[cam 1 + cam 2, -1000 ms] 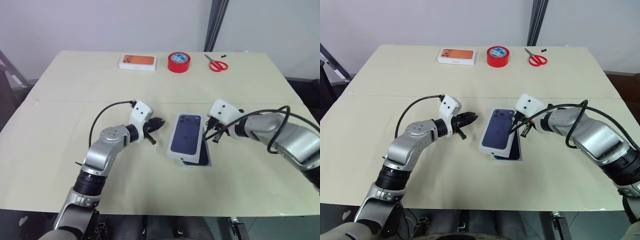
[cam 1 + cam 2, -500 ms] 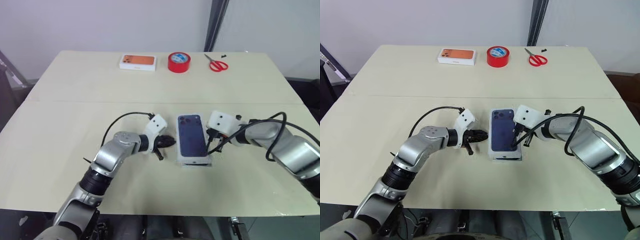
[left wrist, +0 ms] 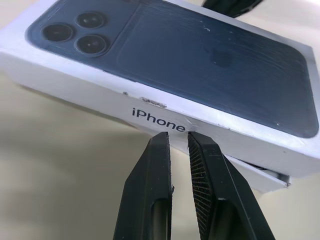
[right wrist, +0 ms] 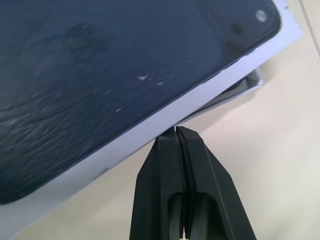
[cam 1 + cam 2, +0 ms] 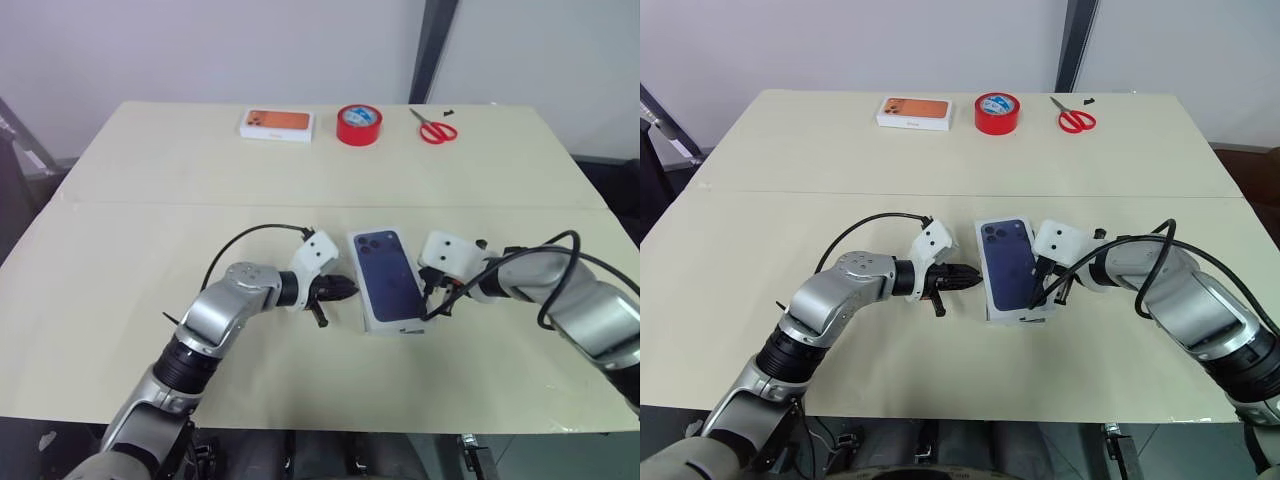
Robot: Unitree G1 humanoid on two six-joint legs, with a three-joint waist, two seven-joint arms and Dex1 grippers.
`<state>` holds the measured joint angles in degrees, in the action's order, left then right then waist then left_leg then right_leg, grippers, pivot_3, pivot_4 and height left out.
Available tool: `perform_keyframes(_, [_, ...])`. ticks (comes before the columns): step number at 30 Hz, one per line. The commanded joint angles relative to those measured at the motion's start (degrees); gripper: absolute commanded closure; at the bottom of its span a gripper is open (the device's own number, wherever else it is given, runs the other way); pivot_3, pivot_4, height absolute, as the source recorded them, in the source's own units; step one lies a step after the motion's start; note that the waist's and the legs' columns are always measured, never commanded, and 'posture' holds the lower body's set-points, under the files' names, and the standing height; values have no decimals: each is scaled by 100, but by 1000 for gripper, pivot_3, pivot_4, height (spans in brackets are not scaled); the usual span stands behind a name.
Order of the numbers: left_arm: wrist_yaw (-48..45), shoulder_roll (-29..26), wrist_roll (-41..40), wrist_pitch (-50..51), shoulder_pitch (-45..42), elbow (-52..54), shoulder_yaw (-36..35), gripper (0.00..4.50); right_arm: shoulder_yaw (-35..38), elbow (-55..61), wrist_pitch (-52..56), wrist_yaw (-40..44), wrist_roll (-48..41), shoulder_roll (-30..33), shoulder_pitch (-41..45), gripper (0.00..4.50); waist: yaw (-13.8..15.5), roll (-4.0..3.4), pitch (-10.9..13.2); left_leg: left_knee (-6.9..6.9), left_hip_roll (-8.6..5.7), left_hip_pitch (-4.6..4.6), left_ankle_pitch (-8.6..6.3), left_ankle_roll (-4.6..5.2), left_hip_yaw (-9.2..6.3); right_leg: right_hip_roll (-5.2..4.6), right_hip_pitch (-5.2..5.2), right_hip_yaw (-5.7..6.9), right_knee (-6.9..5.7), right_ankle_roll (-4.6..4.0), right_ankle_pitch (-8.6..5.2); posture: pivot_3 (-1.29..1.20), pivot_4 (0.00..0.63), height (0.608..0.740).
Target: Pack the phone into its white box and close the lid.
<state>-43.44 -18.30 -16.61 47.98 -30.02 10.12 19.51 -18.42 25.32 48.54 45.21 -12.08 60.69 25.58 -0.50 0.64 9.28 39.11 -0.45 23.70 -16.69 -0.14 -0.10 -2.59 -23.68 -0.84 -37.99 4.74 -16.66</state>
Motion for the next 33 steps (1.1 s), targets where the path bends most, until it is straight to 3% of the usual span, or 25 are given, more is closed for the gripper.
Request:
perform_keyframes(1, [16,80,6,-151,-84,66,59,3854,197,364,51,117,9,-4,-39,4463,-3,0,0,0,0,0,0,0,0,0,0,0,0,0,0,0,150,729])
perform_keyframes(22, [-2,327,110,-296,-278,-224,82,3854,397,607,314,304,133,-29,-238,4463,5,0,0,3,-2,-1,0,-1,0,0,1,0,-2,0,0,0,150,729])
perform_keyframes(33, [-124,155,232,-288,-164,-162,263,3854,401,661,317,365,177,17,-427,4463,5,0,0,4,-3,-1,0,-1,0,0,2,0,-2,0,0,0,150,729])
